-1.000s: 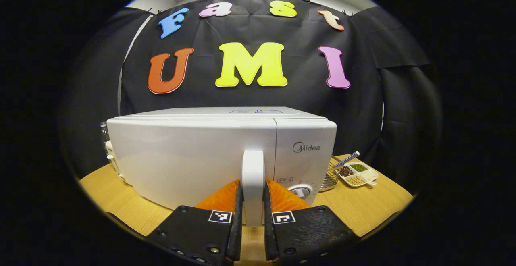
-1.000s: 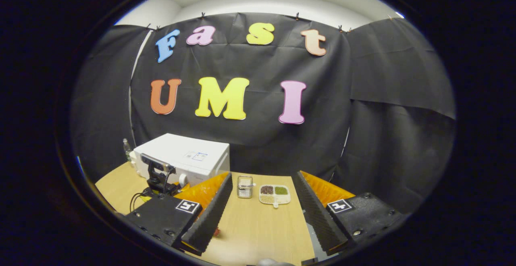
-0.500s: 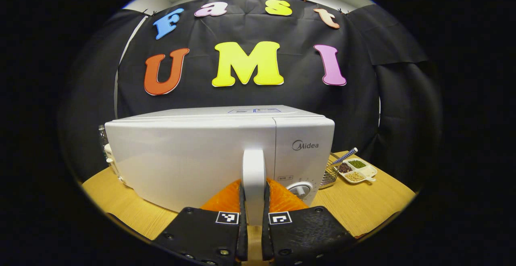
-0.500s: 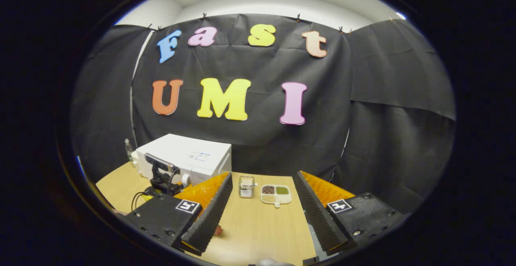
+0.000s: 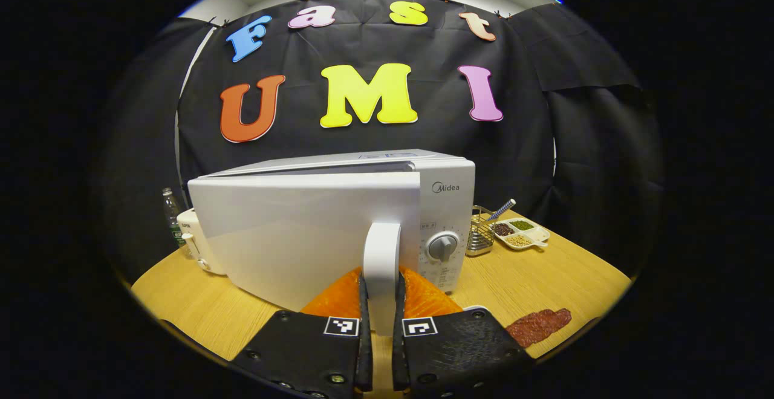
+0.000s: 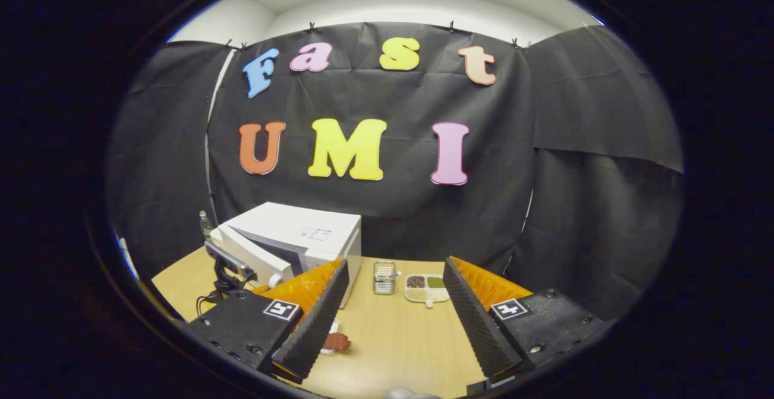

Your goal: Open the microwave oven with the left hand, put the food in, and close the microwave oven.

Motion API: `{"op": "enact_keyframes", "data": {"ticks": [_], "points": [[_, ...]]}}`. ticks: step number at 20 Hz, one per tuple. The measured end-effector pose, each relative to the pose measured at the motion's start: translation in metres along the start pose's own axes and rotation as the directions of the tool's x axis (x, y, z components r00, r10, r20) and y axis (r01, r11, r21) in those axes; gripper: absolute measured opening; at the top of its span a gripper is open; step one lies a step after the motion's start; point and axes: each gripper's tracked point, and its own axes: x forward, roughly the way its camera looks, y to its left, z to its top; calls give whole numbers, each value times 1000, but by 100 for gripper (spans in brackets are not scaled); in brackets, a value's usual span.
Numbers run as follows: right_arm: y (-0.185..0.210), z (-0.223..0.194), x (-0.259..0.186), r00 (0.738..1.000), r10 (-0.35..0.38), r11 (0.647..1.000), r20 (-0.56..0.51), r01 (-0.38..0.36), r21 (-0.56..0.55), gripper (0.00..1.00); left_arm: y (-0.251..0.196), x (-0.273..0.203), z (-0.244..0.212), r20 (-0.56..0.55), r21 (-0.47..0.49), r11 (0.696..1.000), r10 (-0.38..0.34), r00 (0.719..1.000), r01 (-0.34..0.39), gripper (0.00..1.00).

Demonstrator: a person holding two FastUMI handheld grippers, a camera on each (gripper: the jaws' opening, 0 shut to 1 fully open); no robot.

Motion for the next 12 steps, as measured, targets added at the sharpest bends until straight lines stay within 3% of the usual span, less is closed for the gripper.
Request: {"op": "enact_keyframes", "data": {"ticks": [5,6,7,8,12], "points": [[23,-7,-8,999,47,999,-14,-47,6,100,22,-38,-10,-42,15,1000,23,999,-22,14],[26,-6,-9,999,53,999,-10,-53,8,91,25,-45,-11,-45,10,999,37,998,-36,14],[29,-6,-11,998,59,998,-11,-59,6,100,31,-48,-13,-52,2,998,59,997,-59,19],[30,-7,-13,998,60,998,-14,-60,-1,100,39,-52,-13,-51,2,996,93,994,-93,23],[26,-9,-19,998,57,998,-8,-57,-16,100,54,-55,-2,-13,26,991,134,991,-133,86]]}}
